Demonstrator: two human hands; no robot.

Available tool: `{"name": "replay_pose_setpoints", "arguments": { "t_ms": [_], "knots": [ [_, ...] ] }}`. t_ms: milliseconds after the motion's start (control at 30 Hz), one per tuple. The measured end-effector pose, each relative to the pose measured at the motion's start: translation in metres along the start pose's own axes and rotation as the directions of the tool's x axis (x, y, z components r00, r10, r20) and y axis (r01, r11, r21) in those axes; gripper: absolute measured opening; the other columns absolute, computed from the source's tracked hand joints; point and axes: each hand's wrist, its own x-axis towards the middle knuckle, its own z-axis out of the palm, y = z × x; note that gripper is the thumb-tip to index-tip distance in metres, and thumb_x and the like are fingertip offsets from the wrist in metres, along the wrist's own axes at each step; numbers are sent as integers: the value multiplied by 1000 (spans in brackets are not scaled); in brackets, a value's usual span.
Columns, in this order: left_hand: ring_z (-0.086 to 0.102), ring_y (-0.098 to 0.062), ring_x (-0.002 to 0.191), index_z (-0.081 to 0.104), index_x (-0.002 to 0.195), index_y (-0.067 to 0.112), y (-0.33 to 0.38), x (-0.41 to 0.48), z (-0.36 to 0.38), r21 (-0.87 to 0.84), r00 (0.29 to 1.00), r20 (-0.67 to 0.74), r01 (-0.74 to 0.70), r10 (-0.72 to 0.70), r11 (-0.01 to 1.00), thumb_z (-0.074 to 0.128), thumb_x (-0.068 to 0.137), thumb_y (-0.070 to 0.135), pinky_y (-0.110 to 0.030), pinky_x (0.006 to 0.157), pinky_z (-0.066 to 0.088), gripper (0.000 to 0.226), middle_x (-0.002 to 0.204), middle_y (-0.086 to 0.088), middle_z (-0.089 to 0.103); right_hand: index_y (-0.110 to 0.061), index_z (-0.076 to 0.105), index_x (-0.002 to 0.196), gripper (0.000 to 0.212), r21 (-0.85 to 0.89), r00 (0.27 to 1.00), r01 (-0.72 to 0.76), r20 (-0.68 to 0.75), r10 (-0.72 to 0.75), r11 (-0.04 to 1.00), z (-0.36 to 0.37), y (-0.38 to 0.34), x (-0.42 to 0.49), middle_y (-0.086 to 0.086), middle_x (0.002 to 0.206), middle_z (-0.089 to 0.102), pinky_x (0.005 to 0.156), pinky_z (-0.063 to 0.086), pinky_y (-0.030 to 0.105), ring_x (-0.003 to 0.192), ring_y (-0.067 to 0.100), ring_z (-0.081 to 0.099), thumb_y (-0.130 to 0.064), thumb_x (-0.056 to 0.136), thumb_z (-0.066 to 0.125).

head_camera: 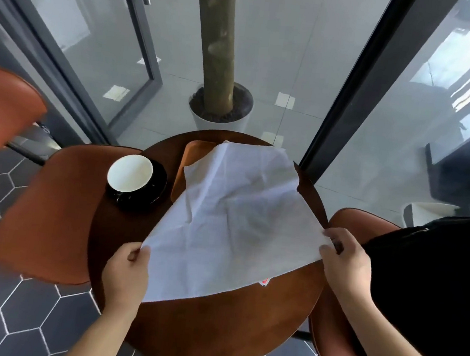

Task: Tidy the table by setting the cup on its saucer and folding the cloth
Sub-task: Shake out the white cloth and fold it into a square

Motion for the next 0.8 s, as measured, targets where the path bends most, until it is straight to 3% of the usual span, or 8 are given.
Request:
{"name": "replay_pose_setpoints", "arguments": {
  "t_ms": [133,233,367,433,500,600,700,800],
  "knots": [
    [63,-16,81,65,88,25,-13,-3,-12,-66,994,-30,106,-108,992,61,93,17,-29,62,45,10,82,9,67,-35,68,74,19,-9,997,-53,64,53,999,-8,10,-44,-25,71,67,42,39,13,56,3,62,-18,76,59],
    [61,-18,76,68,94,17,-25,-5,-15,96,994,-16,111,-110,989,60,92,17,-30,60,42,9,80,6,66,-31,67,70,21,-177,981,-56,172,86,983,7,33,-61,-15,66,67,53,50,27,61,6,62,-11,78,65],
    [60,-28,89,64,118,14,-29,-11,-16,404,998,35,-68,59,912,66,89,17,-40,70,48,29,103,-7,65,-33,71,101,24,-474,961,185,271,-58,861,14,54,-67,-13,81,55,50,44,25,74,8,55,-24,80,71],
    [57,-35,98,64,121,8,-30,-17,-12,553,950,93,-299,299,778,75,81,12,-48,77,51,42,110,-14,61,-31,73,104,33,-556,957,273,243,-161,785,15,58,-64,-10,81,47,45,37,23,78,14,53,-30,73,83],
    [56,-37,106,66,118,6,-24,-28,-1,565,816,197,-547,543,617,70,83,17,-50,86,51,37,115,-16,60,-27,75,102,33,-522,947,318,208,-244,791,22,42,-55,-8,84,50,45,40,25,82,19,55,-28,71,87],
    [55,-34,126,65,124,12,-20,-40,26,488,677,448,-732,584,475,47,94,37,-49,106,48,43,131,-14,58,-23,75,105,23,-347,881,465,273,-387,814,56,-14,-29,-8,96,66,60,52,29,90,18,61,-27,83,79],
    [45,-34,140,56,139,19,-26,-41,47,511,660,584,-751,472,418,41,95,49,-50,116,32,56,149,-14,50,-21,72,116,25,-169,769,617,338,-543,769,110,-87,6,-2,110,71,75,54,34,102,21,62,-25,92,69],
    [36,-35,145,46,149,20,-47,-39,57,520,658,591,-753,466,403,49,90,53,-54,111,28,68,158,-16,38,-22,59,135,37,-195,698,689,438,-567,698,164,-149,45,2,135,64,95,50,40,125,28,52,-31,100,56]
  ]
}}
